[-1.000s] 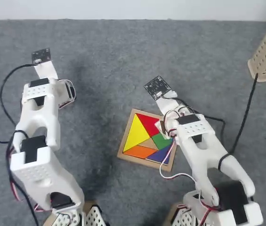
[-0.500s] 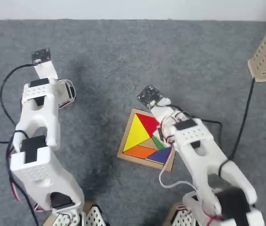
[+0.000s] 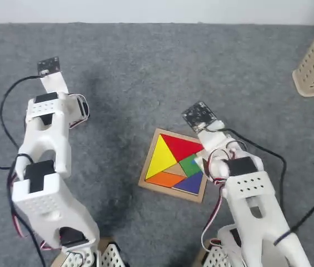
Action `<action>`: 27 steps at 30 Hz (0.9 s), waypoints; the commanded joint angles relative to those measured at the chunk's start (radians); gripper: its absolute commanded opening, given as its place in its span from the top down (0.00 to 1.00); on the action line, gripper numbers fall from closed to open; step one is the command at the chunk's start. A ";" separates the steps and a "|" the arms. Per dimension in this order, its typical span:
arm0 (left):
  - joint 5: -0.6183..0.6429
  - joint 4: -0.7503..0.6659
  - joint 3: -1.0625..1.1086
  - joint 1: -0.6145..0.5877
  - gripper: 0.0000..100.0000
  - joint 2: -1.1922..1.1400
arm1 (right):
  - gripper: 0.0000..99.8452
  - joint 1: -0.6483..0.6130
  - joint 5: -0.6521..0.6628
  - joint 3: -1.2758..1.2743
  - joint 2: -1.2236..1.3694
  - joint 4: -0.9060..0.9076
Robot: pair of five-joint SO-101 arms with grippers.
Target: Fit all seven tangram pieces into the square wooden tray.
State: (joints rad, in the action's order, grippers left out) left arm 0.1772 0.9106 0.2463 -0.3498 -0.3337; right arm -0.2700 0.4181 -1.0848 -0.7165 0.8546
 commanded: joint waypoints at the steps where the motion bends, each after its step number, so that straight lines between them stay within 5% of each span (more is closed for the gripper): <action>1: 0.002 -0.017 -0.002 0.006 0.83 0.011 | 0.99 0.016 -0.011 0.015 -0.031 0.096; 12: 0.002 -0.017 -0.002 0.006 0.83 0.011 | 0.99 0.019 0.147 0.025 0.050 0.160; 27: 0.002 -0.014 -0.002 0.006 0.83 0.011 | 0.99 0.073 0.158 0.187 0.328 0.068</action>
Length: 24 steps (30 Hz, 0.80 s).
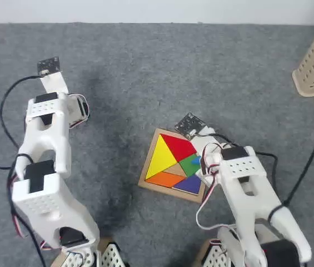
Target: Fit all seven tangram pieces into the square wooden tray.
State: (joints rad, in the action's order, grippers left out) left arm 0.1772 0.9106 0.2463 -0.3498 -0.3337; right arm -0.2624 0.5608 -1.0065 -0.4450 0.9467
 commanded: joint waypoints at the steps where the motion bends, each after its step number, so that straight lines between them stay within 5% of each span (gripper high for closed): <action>1: 0.002 -0.014 -0.002 0.006 0.83 0.011 | 0.99 0.081 0.015 0.129 0.081 -0.027; 24: 0.002 -0.017 -0.004 0.008 0.83 0.011 | 0.99 0.113 0.003 0.394 0.367 -0.113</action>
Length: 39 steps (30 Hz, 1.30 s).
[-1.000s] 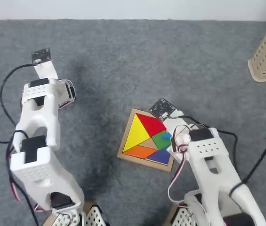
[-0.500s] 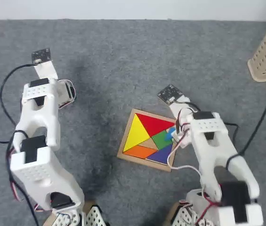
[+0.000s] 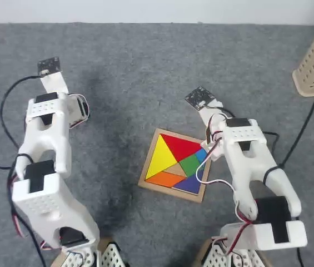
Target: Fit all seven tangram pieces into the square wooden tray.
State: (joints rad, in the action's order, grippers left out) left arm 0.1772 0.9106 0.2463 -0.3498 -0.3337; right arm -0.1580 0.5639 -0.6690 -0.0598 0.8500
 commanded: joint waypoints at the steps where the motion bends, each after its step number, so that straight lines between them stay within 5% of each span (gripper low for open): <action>1: 0.002 -0.017 -0.004 0.008 0.83 0.011 | 0.99 0.007 -0.015 0.057 -0.018 -0.019; 26: 0.002 -0.017 -0.004 0.008 0.83 0.011 | 0.99 -0.068 -0.095 -0.140 -0.099 -0.137; 33: 0.002 -0.017 -0.004 0.008 0.83 0.011 | 0.99 -0.067 -0.173 -0.232 -0.358 -0.064; 39: 0.002 -0.017 -0.004 0.021 0.83 0.011 | 0.99 -0.171 -0.109 -0.393 -0.429 -0.143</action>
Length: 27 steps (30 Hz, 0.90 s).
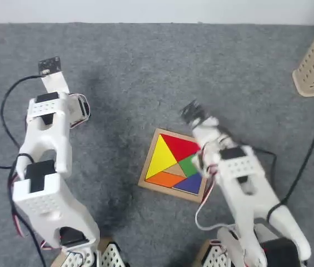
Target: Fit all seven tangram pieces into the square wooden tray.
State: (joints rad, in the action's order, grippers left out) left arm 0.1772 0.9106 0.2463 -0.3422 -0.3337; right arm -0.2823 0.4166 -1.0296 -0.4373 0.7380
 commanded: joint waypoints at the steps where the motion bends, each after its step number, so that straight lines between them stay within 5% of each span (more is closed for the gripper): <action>1: 0.002 -0.017 -0.004 0.012 0.83 0.011 | 0.99 -0.048 0.037 -0.032 -0.035 -0.031; 12: 0.002 -0.017 -0.004 0.011 0.83 0.011 | 0.99 -0.031 0.043 0.057 0.142 0.008; 27: -0.038 0.037 0.041 0.011 0.83 0.152 | 0.99 0.104 -0.041 -0.144 -0.318 0.074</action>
State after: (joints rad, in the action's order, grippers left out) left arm 0.1481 0.9183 0.2601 -0.3360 -0.3245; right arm -0.1995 0.3890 -1.1155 -0.6199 0.7948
